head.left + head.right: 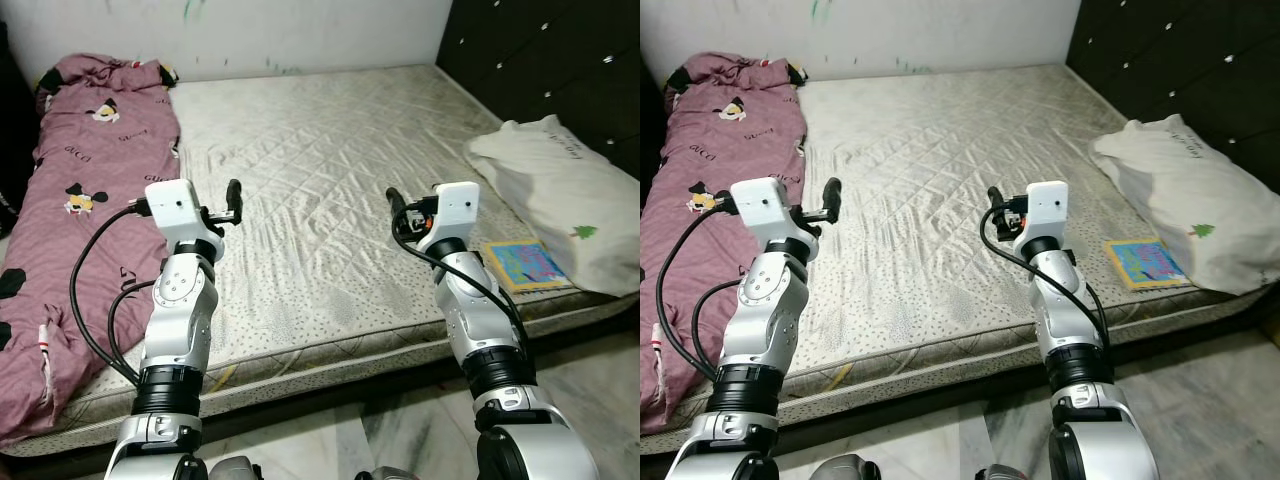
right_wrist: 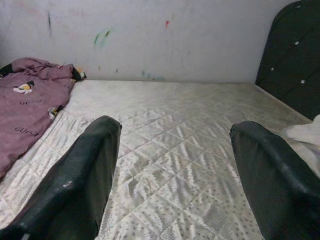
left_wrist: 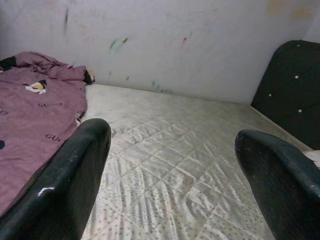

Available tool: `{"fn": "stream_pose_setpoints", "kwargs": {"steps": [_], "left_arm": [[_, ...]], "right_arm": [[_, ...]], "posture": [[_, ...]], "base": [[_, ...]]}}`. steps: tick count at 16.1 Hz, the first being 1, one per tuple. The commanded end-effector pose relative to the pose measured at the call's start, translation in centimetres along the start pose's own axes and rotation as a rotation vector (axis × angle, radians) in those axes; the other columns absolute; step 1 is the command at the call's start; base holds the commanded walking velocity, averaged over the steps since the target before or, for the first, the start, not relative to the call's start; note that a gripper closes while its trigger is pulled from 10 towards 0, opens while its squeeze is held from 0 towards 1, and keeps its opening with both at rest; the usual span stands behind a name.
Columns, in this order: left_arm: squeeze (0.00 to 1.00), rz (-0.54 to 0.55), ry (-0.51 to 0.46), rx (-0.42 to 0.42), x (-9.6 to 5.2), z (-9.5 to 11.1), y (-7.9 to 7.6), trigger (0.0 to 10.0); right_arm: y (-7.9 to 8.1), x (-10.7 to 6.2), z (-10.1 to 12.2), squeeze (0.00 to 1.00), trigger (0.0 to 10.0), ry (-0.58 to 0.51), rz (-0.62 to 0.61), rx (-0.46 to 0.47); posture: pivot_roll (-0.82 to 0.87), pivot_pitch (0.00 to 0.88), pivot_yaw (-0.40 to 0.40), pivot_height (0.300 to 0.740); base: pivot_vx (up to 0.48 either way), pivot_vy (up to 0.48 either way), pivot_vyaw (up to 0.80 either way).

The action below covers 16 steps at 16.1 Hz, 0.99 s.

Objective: Clean up the room

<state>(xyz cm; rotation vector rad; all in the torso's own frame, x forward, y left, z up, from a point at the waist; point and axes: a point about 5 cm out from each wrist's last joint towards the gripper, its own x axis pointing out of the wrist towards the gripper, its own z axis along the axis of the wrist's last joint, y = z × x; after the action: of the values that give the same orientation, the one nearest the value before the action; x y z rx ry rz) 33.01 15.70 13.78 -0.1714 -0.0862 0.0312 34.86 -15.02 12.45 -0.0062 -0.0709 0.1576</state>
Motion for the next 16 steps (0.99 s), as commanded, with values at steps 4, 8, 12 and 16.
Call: {"fn": "stream_pose_setpoints", "kwargs": {"steps": [4, 8, 12, 16], "left_arm": [[0.0, -0.01, -0.013, 0.004, 0.21, 0.37, -0.41, 10.0], [0.0, -0.02, -0.012, -0.016, 0.17, 0.39, -0.47, 10.0], [0.0, -0.006, -0.009, -0.035, 0.24, 0.42, -0.26, 10.0], [0.0, 0.014, -0.006, -0.041, 0.26, 0.39, 0.03, 10.0]], "right_arm": [[0.1, 0.22, 0.34, 0.0, 10.0, -0.007, 0.006, -0.005], [0.09, 0.19, 0.24, 0.0, 10.0, -0.004, 0.005, -0.002], [0.16, 0.18, 0.08, 0.0, 10.0, 0.006, 0.016, 0.002], [0.27, 0.22, -0.1, 0.0, 10.0, 0.021, 0.029, 0.004]], "posture": [[0.0, 0.0, -0.015, 0.74], [0.0, 0.0, -0.014, 0.74], [0.0, 0.0, -0.014, 0.74], [0.0, 0.0, -0.017, 0.74]], "base": [[0.0, 0.0, 0.34], [0.0, 0.445, 0.0], [0.0, 0.458, 0.0], [0.0, 0.459, 0.0]]}}
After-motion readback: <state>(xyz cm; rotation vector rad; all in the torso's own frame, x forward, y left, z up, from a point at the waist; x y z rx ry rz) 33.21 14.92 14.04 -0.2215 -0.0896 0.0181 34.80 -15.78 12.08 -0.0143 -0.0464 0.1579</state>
